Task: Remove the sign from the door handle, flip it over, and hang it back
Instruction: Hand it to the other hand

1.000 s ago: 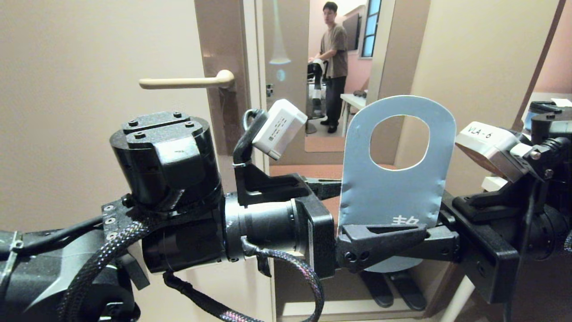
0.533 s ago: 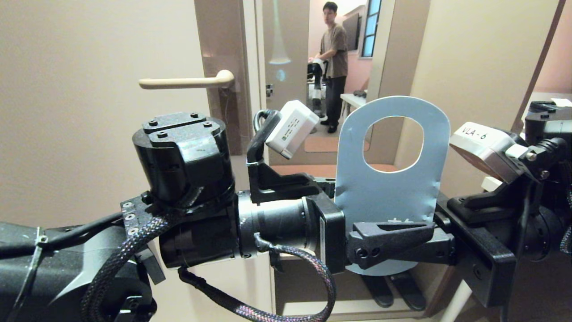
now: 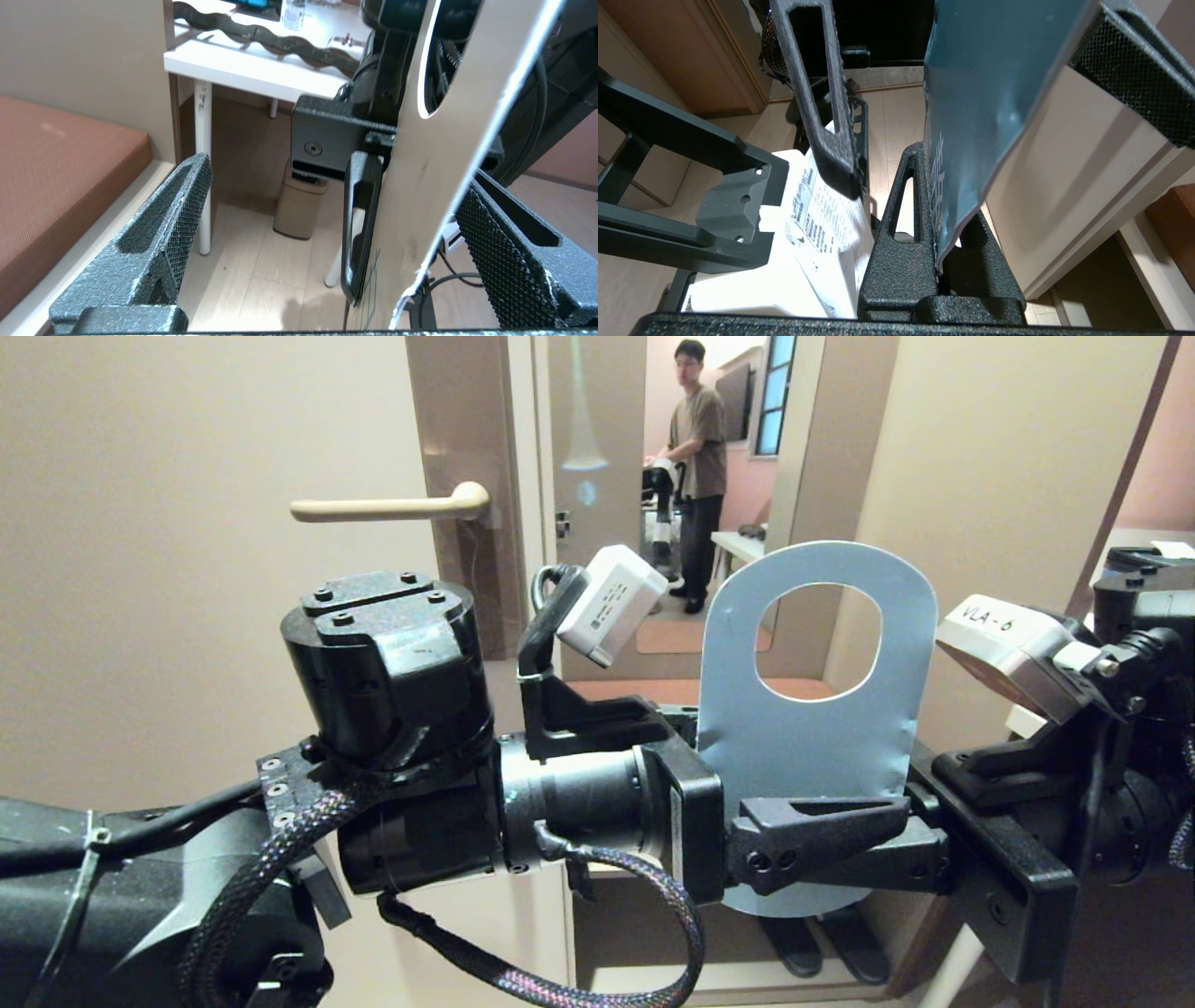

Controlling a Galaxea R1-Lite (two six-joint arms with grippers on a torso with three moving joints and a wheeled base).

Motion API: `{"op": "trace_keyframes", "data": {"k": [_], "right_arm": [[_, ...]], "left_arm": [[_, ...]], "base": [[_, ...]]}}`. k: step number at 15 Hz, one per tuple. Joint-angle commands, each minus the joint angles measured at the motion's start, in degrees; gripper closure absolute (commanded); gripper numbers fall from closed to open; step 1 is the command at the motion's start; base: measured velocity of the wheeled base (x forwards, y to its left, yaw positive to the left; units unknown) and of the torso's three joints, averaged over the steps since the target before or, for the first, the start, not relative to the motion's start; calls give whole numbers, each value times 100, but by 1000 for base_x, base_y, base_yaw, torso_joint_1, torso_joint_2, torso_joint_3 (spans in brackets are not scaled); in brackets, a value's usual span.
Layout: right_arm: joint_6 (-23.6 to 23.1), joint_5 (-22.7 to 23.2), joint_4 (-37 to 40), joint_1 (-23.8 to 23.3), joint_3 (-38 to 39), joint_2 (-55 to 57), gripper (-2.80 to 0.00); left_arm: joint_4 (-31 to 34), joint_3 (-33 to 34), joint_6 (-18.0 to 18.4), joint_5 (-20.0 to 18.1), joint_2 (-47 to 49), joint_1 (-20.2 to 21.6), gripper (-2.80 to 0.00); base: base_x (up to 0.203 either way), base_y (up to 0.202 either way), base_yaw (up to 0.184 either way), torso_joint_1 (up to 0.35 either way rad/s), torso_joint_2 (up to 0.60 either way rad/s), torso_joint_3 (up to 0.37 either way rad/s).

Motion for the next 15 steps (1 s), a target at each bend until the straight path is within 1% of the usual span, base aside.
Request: {"op": "trace_keyframes", "data": {"k": [1,7,10,15], "right_arm": [[-5,31,-11,7,4,-13,0],[4,22,-11,-1,21,-14,0],[13,22,-11,1,4,-14,0],[13,25,-5,7,-5,-5,0]], "left_arm": [[-94,12,-15,-16,32,-1,0],[-142,3,-34,-7,33,-1,0],[-151,3,-148,-7,15,-1,0],[-151,3,-148,-7,7,-1,0]], "base": [[0,0,0,0,0,0],[0,0,0,0,0,0],[0,0,0,0,0,0],[0,0,0,0,0,0]]}}
